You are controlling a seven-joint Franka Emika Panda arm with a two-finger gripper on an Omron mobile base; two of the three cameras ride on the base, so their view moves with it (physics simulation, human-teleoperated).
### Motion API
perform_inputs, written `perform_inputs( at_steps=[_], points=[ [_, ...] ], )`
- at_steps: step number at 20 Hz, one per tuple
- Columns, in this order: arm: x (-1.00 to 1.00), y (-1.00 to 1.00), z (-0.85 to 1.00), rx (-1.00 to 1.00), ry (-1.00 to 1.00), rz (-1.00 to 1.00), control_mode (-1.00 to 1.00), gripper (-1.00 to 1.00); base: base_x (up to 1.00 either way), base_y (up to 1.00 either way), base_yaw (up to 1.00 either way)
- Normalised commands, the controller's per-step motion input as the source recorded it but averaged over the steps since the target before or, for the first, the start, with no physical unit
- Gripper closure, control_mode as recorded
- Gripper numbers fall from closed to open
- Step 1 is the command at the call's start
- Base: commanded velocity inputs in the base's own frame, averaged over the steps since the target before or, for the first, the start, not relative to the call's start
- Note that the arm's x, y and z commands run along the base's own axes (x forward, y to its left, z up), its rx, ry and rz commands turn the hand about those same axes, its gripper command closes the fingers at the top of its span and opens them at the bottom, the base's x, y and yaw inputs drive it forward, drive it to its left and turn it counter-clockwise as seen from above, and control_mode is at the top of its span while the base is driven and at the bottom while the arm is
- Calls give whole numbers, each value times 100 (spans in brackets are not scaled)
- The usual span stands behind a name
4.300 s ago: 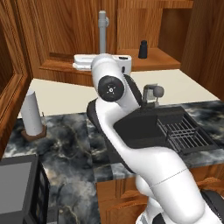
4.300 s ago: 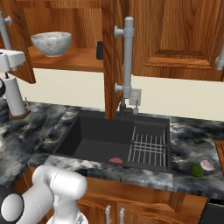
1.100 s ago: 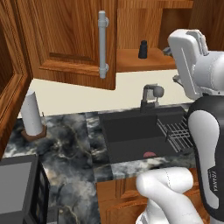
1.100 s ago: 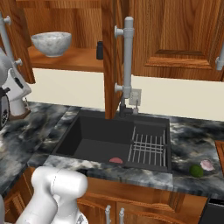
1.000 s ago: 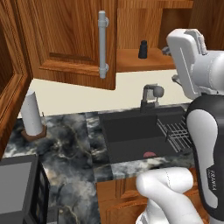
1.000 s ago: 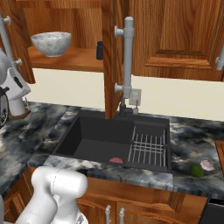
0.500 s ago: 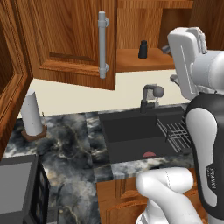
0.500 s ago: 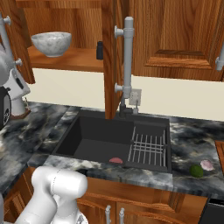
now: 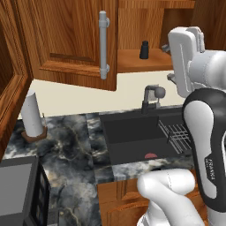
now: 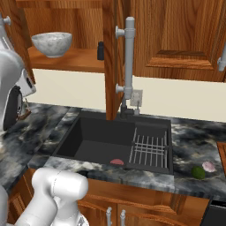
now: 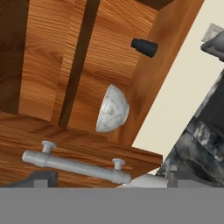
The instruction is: Open the cabinet. Place the bowl and condiment on the counter. Then place the lime and garlic on the cutting board.
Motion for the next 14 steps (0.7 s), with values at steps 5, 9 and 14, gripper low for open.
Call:
perform_inputs(
  at_steps=[5,9,14],
  points=[
    [29,0,-8,6,0,6,-100,-100,0,0,0],
    [28,4,-6,4,2,7,-100,-100,0,0,0],
    [26,3,-5,5,2,8,-100,-100,0,0,0]
  ],
)
